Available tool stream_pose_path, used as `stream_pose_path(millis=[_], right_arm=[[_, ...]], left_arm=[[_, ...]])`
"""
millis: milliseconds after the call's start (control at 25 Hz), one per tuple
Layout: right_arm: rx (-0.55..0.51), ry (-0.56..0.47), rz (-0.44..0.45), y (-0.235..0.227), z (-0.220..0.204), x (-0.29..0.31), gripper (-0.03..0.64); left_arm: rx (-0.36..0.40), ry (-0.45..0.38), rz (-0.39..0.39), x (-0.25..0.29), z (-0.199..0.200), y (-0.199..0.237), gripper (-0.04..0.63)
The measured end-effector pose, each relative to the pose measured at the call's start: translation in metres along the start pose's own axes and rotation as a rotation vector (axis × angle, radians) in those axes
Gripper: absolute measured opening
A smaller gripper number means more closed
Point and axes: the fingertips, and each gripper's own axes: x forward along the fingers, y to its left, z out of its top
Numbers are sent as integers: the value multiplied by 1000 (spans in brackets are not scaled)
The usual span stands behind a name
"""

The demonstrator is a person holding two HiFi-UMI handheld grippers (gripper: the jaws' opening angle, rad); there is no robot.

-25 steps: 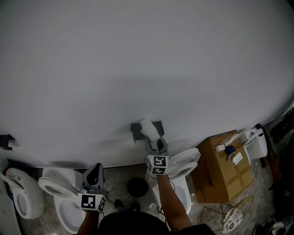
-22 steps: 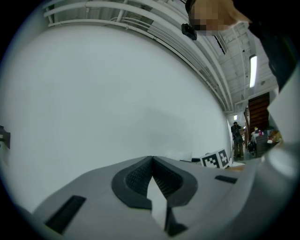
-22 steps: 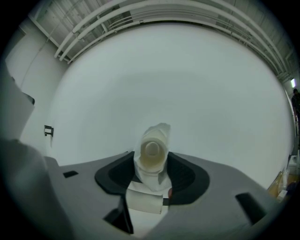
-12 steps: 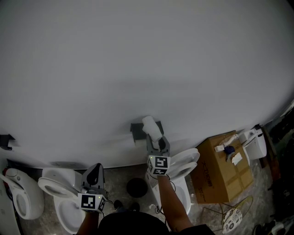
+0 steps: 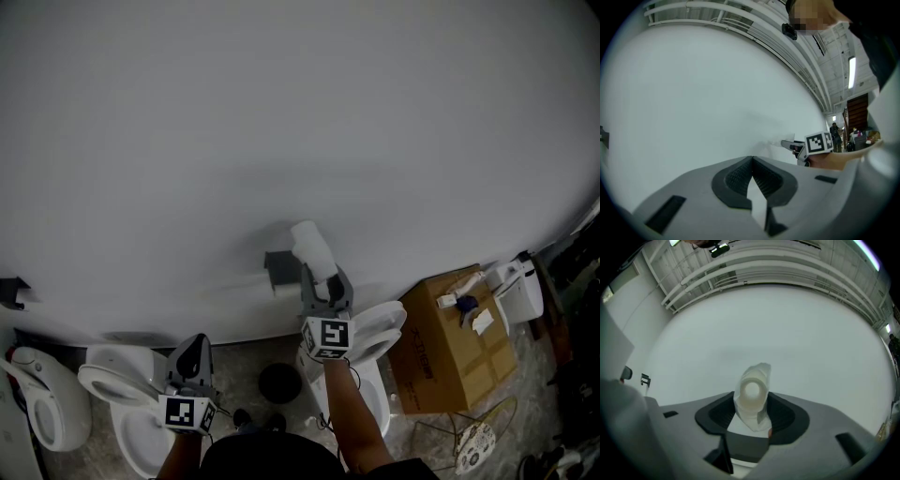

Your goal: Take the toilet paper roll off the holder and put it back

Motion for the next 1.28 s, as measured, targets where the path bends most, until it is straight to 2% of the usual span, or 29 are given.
stream_pose_path(millis=[360,560,840,1280], right_arm=[[-12,-99,-14,1,46,-7,206],[-23,-121,-15,3,55,-6,206],[-15,-83,-20,2,36,-2,206],[-4,30,-20,5,-21,3,206]], left_arm=[[-3,-1,-2,-4,-1,1,3],[-4,0,-1,-3,-2,3,3],[0,3,0,0,-1,5,3],[0,12,4,0,-4,8,3]])
